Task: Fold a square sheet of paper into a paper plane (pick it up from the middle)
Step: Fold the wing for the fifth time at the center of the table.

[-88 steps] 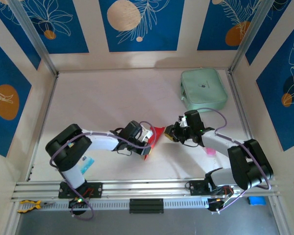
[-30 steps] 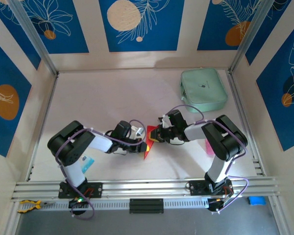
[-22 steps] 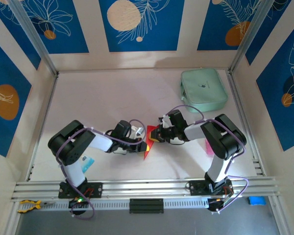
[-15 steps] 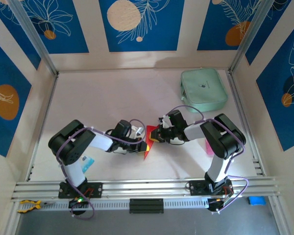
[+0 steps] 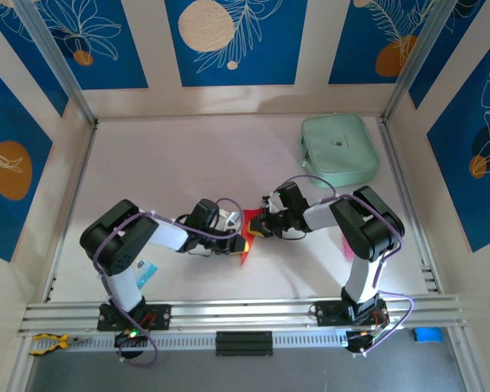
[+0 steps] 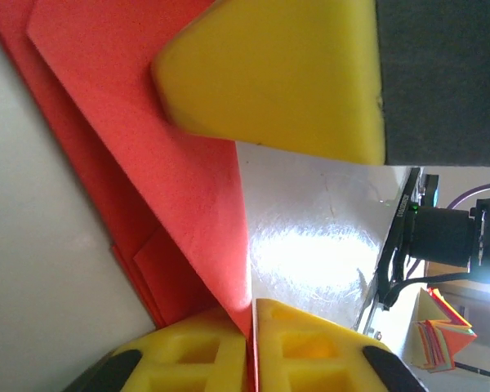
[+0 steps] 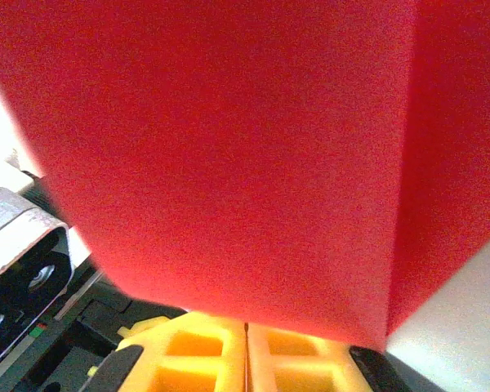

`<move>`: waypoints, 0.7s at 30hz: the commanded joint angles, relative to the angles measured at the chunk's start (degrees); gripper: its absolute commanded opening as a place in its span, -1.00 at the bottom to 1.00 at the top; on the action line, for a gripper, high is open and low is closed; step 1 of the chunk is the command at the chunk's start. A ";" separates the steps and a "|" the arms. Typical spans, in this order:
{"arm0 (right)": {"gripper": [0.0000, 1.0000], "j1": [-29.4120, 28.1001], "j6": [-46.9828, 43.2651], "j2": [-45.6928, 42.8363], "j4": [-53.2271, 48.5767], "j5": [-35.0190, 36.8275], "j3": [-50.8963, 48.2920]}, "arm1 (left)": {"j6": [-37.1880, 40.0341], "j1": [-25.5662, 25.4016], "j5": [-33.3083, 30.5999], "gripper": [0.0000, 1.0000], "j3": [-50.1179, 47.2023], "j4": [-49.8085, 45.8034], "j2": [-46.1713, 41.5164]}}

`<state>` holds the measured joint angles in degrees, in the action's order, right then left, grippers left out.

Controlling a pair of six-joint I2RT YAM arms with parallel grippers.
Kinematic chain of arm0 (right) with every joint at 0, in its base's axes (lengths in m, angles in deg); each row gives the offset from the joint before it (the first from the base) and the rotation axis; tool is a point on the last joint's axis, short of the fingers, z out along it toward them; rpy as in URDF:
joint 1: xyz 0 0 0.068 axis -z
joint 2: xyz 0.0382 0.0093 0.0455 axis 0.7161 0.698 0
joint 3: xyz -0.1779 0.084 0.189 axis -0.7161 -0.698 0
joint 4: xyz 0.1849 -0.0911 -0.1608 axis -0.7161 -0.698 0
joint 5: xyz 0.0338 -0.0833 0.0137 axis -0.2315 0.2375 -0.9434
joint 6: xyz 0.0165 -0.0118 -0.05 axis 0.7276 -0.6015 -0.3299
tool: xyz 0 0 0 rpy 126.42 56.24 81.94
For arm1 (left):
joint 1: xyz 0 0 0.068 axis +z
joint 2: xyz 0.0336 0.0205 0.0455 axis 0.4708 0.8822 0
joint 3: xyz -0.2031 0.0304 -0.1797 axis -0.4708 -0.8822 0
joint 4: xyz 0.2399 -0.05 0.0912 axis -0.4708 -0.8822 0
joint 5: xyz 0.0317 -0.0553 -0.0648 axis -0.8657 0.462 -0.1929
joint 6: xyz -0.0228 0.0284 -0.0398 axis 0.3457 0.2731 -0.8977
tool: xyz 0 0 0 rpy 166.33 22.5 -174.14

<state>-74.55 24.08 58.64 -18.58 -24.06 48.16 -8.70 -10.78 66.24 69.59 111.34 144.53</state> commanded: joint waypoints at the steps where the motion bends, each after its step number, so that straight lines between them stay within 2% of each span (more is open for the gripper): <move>1: -0.80 -0.10 -1.31 2.08 -7.14 6.02 -0.34 | 1.71 0.57 -3.08 -0.69 -1.96 -9.10 0.08; 7: -0.81 -0.27 -1.24 1.90 -8.68 6.66 -0.09 | 1.72 -0.66 0.70 -0.72 -2.26 -9.77 -1.88; 14: -0.81 -0.84 -1.33 2.17 -10.31 7.65 0.67 | 2.18 -1.54 2.65 -1.00 -2.27 -10.57 -2.37; 17: -0.82 -1.11 -1.43 2.17 -11.30 8.42 0.97 | 2.48 -1.94 2.14 -1.00 -2.40 -11.61 -2.40; 21: -0.82 -1.25 -1.21 2.21 -11.86 9.04 0.89 | 2.85 -2.16 1.47 -0.79 -2.57 -13.36 -2.71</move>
<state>-75.49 23.28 58.60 -23.30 -22.09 50.30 -7.17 -11.57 66.18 68.82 106.27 142.15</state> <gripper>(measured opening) 0.091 0.098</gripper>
